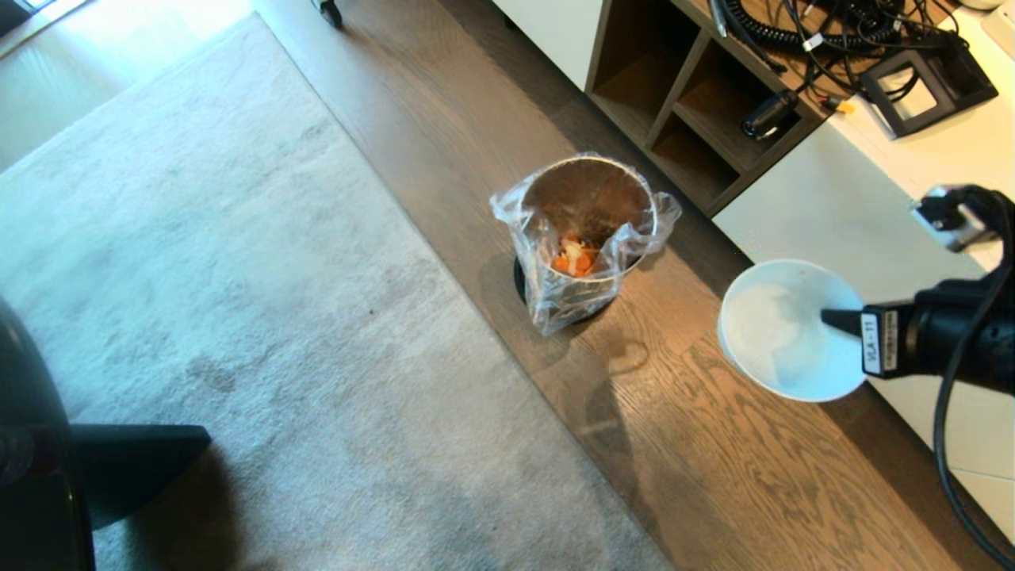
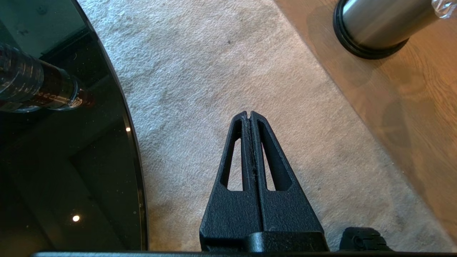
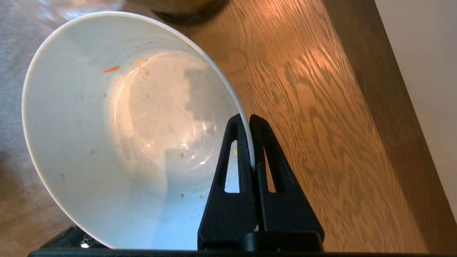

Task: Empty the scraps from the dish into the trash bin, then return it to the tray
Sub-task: Put the bowl back to the table

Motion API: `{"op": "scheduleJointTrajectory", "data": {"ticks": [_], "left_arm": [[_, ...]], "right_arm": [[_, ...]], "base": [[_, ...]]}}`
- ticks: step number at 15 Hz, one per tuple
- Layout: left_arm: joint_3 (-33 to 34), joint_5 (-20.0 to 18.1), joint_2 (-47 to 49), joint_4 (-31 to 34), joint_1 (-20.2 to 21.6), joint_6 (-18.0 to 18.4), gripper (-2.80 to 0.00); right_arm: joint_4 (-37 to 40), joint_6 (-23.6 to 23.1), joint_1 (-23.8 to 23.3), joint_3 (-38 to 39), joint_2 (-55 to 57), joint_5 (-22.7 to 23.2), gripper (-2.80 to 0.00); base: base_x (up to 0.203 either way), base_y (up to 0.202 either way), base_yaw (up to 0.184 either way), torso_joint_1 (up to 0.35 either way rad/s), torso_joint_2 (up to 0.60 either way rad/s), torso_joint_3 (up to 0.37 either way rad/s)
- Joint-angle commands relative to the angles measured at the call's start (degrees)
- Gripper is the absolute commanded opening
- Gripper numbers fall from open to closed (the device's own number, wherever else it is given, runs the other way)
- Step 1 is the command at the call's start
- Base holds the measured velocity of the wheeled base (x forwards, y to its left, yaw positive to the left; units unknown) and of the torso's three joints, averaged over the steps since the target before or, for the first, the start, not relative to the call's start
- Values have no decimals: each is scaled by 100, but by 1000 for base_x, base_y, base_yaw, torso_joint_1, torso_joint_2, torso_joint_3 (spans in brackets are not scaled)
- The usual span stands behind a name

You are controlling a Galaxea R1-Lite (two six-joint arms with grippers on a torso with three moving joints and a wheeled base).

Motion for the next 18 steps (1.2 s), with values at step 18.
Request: {"op": "scheduleJointTrajectory", "data": {"ticks": [18], "left_arm": [[0,2,-2,-1,0,-4,-280]], "right_arm": [[-995,-676,-2282,4615,-4849,-127,-280]], "base": [[0,0,0,0,0,0]]}}
